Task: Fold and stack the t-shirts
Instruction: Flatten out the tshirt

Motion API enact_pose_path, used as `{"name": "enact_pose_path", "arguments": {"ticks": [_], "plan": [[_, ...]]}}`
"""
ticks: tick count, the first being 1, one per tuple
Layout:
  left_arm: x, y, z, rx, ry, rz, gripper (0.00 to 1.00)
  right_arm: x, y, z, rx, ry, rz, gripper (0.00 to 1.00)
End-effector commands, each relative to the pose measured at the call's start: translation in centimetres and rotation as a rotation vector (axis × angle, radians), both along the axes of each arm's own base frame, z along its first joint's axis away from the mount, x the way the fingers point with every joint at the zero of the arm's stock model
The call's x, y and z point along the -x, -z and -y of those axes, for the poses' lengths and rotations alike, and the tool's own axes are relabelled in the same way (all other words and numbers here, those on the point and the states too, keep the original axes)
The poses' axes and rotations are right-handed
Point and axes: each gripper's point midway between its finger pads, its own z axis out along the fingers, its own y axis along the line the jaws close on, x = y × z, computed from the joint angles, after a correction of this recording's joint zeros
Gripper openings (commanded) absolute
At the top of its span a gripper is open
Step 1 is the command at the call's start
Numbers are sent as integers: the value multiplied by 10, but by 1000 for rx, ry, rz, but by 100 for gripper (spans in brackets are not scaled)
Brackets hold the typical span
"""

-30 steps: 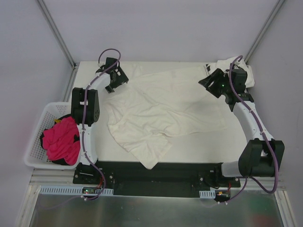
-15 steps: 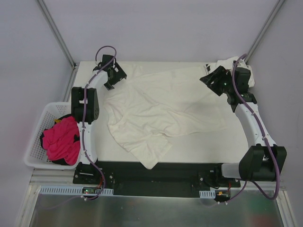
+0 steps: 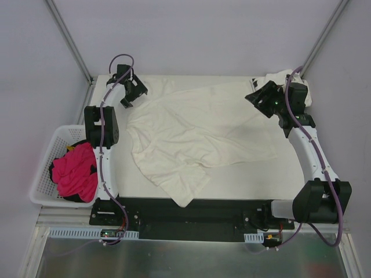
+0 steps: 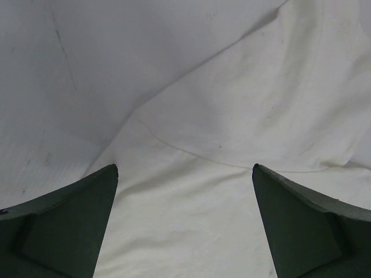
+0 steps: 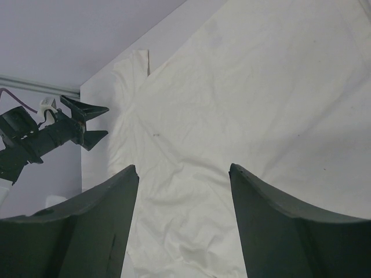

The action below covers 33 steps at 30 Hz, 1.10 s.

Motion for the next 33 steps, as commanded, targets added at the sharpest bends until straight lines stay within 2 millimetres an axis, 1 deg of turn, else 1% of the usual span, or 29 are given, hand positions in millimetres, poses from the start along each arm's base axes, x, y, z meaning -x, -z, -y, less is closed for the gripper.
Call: {"name": "enact_pose_path", "arguments": {"ticks": [1, 2, 3, 5, 7, 8, 9, 10, 11, 12, 13, 14, 15, 16, 17, 18, 19, 20, 21, 23, 24, 25, 26, 27, 28, 30, 31, 32, 33], "plan": [[-4, -7, -13, -40, 20, -4, 99, 4, -41, 2, -5, 8, 93, 67], [-5, -7, -26, -34, 1, -3, 99, 6, -43, 3, -1, 8, 98, 67], [-9, -10, -29, -29, 1, 7, 99, 7, -45, 4, 1, 10, 103, 67], [-10, -16, -29, -23, 7, 16, 99, 11, -49, 5, 13, 13, 112, 67], [-10, -30, -25, -20, 39, 44, 99, 15, -50, 6, 19, 16, 112, 68], [-10, -44, -23, -33, 65, 71, 99, 16, -50, 6, 22, 14, 113, 68], [-11, -54, -15, -27, 107, 93, 99, 17, -50, 6, 22, 14, 112, 68], [-10, -63, -12, -35, 133, 112, 99, 17, -49, 6, 21, 16, 110, 68], [-9, -79, -6, -64, 201, 151, 99, 17, -48, 5, 19, 14, 108, 68], [-9, -92, 4, -50, 267, 184, 99, 16, -47, 6, 19, 16, 106, 68], [-6, -98, 5, -54, 302, 197, 99, 16, -46, 5, 15, 11, 104, 68], [3, -108, 24, -80, 398, 222, 99, 14, -43, 4, 10, 6, 95, 68], [9, -112, 31, -93, 452, 233, 99, 13, -43, 3, 5, 5, 97, 68], [16, -113, 46, -93, 519, 243, 99, 12, -44, 2, 0, -3, 97, 68], [27, -114, 52, -123, 611, 253, 99, 11, -43, 1, -2, -5, 98, 68], [35, -112, 58, -128, 656, 252, 99, 8, -42, 0, -5, -10, 97, 68], [44, -113, 71, -120, 725, 263, 99, 7, -41, -2, -11, -20, 92, 68], [55, -111, 79, -137, 827, 278, 99, 5, -45, -2, -13, -24, 100, 68], [64, -108, 85, -127, 878, 272, 99, 2, -40, -4, -15, -31, 87, 68], [79, -99, 98, -98, 992, 274, 99, -1, -45, -7, -24, -53, 93, 68], [84, -94, 99, -89, 1015, 259, 99, -3, -46, -7, -26, -53, 94, 68], [94, -86, 98, -75, 1031, 208, 99, -4, -45, -8, -27, -60, 90, 68], [94, -75, 97, -83, 1049, 177, 99, -4, -46, -8, -26, -60, 92, 68], [97, -69, 94, -83, 1048, 143, 99, -5, -50, -8, -27, -60, 100, 68], [104, -60, 92, -74, 1050, 94, 99, -6, -49, -8, -26, -57, 97, 68], [109, -42, 88, -75, 1047, 36, 99, -9, -55, -8, -23, -58, 107, 68], [112, -36, 87, -71, 1050, 13, 99, -12, -56, 1, -24, -31, 109, 68], [118, -27, 86, -72, 1058, -17, 99, -14, -56, 3, -24, -23, 108, 68], [121, -23, 86, -83, 1063, -33, 99, -16, -59, 3, -26, -18, 116, 68]]}}
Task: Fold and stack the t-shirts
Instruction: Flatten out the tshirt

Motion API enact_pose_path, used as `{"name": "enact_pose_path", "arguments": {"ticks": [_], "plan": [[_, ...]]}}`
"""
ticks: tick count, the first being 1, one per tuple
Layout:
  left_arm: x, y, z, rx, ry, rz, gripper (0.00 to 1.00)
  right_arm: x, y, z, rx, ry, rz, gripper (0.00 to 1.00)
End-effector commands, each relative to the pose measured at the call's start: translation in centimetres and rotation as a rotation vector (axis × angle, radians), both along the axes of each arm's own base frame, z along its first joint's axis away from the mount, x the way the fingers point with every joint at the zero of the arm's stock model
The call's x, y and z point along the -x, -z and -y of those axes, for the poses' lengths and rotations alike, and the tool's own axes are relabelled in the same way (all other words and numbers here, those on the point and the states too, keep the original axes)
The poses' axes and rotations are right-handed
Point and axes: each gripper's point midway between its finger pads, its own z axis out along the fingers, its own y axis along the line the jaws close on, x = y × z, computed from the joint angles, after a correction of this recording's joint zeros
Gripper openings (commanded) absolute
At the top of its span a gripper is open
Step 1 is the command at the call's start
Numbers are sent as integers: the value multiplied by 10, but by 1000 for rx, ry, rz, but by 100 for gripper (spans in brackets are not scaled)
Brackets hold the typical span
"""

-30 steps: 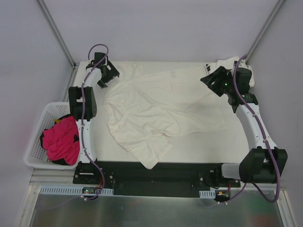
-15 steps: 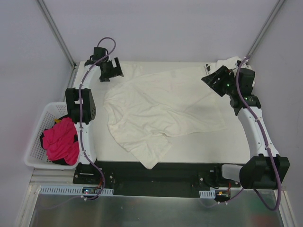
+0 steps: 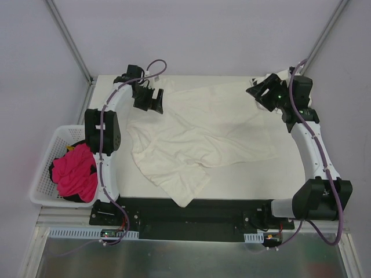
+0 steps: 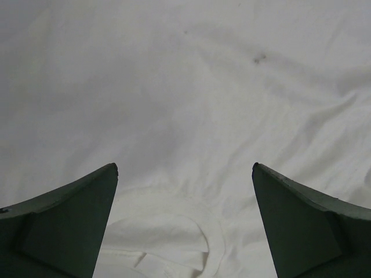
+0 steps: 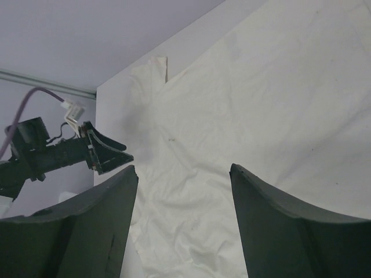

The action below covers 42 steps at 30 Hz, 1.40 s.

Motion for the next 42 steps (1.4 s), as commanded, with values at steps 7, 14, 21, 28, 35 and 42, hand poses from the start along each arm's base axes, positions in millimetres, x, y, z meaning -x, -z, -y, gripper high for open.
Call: {"name": "enact_pose_path", "arguments": {"ticks": [7, 14, 21, 28, 35, 42], "plan": [[46, 49, -12, -132, 134, -181, 99, -19, -27, 6, -30, 19, 72, 68], [53, 63, -19, -190, 155, -229, 99, -25, -24, 5, -46, 19, 66, 68], [55, 76, -28, -242, 131, -295, 99, -28, -30, 6, -56, 22, 82, 68], [48, 86, -43, -296, 95, -343, 99, -26, -39, 13, -57, 36, 103, 68], [21, 77, -56, -313, 6, -327, 98, -21, -40, 20, -54, 49, 99, 68], [-8, 67, -95, -333, -137, -294, 95, -6, -41, 27, -32, 68, 99, 68]]}}
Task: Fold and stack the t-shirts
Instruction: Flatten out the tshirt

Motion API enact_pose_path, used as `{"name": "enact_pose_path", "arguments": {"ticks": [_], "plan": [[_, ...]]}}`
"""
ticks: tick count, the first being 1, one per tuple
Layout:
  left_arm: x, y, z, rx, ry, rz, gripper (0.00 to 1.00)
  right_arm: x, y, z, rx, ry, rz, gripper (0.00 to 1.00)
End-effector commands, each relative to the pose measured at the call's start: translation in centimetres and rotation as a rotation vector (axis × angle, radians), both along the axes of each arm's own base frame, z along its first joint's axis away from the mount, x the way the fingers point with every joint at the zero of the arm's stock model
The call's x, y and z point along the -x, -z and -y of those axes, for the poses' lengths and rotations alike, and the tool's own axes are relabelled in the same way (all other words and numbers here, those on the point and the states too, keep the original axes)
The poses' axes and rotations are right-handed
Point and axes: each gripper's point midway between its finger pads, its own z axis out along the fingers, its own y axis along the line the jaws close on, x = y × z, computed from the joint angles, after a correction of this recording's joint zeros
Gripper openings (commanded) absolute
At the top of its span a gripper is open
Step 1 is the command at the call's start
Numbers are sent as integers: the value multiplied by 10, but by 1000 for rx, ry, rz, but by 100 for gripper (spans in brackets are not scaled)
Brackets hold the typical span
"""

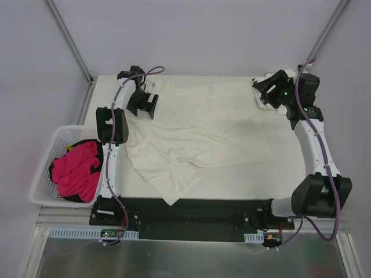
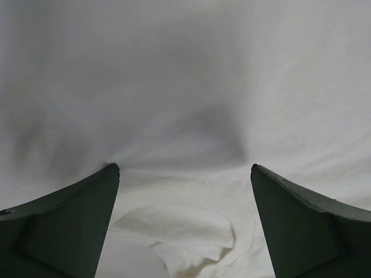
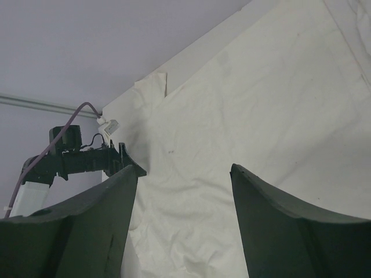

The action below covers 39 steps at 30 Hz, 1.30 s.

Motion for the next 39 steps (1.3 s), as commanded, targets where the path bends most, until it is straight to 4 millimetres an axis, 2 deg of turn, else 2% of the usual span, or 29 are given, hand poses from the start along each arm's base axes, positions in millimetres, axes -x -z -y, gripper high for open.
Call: {"name": "enact_pose_path", "arguments": {"ticks": [1, 3, 6, 9, 12, 14, 15, 19, 22, 24, 26, 28, 29, 33, 39], "plan": [[-12, -6, -43, -64, -130, 10, 95, 16, -31, 2, 13, -4, 83, 68], [-17, -5, -56, -62, -175, 16, 96, 19, -25, 1, 7, -11, 66, 69], [-26, -5, -56, -43, -202, 39, 95, 24, -21, -1, 4, -16, 54, 69], [-32, -8, -69, -47, -242, 61, 95, 33, -11, -3, 7, -28, 32, 69], [-38, -25, -60, 2, -254, 107, 95, 37, 2, -6, 8, -39, 2, 69], [-40, -48, -55, 37, -257, 156, 95, 37, 14, -7, 15, -43, -24, 69], [-43, -66, -50, 56, -251, 206, 96, 37, 19, -9, 25, -50, -32, 69], [-55, -105, -48, 79, -243, 324, 98, 34, 41, -18, 7, -90, -92, 69], [-50, -125, -36, 138, -237, 337, 98, 35, 45, -25, 5, -112, -98, 69], [-38, -133, -24, 200, -222, 316, 96, 37, 44, -29, 9, -118, -90, 69], [-27, -132, 11, 220, -155, 296, 96, 36, 44, -30, 13, -121, -86, 69], [-14, -121, 27, 214, -107, 266, 96, 34, 42, -32, 6, -128, -81, 70], [-7, -116, 43, 218, -66, 249, 97, 33, 42, -32, 3, -128, -79, 70], [10, -89, 67, 225, 26, 174, 97, 28, 39, -36, -14, -136, -66, 69], [23, -64, 72, 231, 71, 105, 98, 26, 44, -38, -25, -144, -74, 70]]}}
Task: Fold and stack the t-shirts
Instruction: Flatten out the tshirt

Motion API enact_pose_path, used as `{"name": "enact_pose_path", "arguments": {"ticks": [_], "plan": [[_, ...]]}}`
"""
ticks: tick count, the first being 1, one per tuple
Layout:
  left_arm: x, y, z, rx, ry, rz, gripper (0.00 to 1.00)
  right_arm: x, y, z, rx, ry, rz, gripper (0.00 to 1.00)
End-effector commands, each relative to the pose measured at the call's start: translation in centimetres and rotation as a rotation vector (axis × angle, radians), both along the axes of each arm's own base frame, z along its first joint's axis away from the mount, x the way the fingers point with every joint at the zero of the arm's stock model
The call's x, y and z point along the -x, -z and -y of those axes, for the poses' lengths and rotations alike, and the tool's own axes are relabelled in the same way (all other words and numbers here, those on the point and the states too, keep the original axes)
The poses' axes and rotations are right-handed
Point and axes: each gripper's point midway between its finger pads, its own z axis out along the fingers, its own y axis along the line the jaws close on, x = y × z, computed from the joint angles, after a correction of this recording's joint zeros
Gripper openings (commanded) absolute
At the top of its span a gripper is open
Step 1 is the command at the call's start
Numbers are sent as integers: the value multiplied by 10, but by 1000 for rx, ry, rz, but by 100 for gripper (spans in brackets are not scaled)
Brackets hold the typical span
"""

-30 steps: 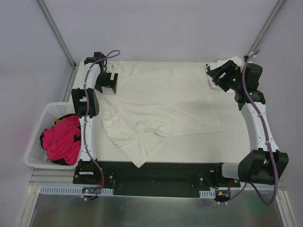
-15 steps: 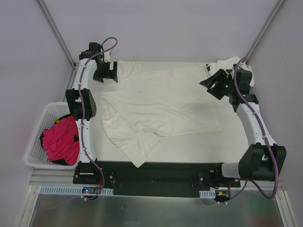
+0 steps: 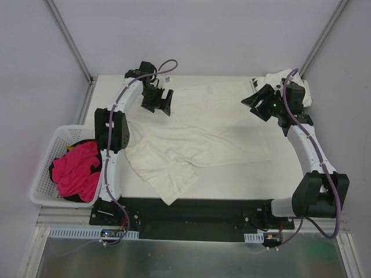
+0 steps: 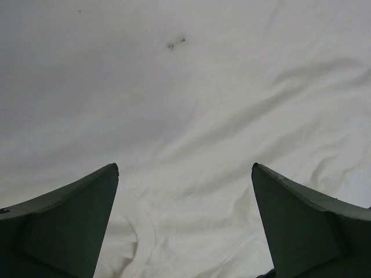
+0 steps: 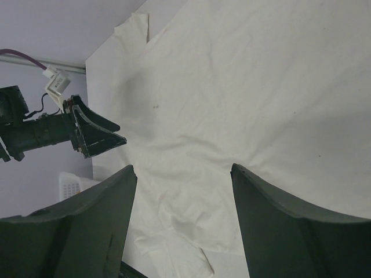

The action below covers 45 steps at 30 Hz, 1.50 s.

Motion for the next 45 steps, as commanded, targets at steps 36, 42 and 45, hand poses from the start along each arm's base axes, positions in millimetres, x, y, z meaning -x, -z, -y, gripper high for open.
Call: {"name": "enact_pose_path", "arguments": {"ticks": [36, 42, 45], "plan": [[-16, 68, -61, -152, -58, -164, 99, 10, -44, 2, -11, 27, 103, 70], [-36, 67, -81, -145, -129, -132, 99, 16, -46, 0, -9, 20, 100, 70], [-44, 67, -88, -128, -155, -114, 99, 20, -38, 0, 4, 15, 81, 70]]}}
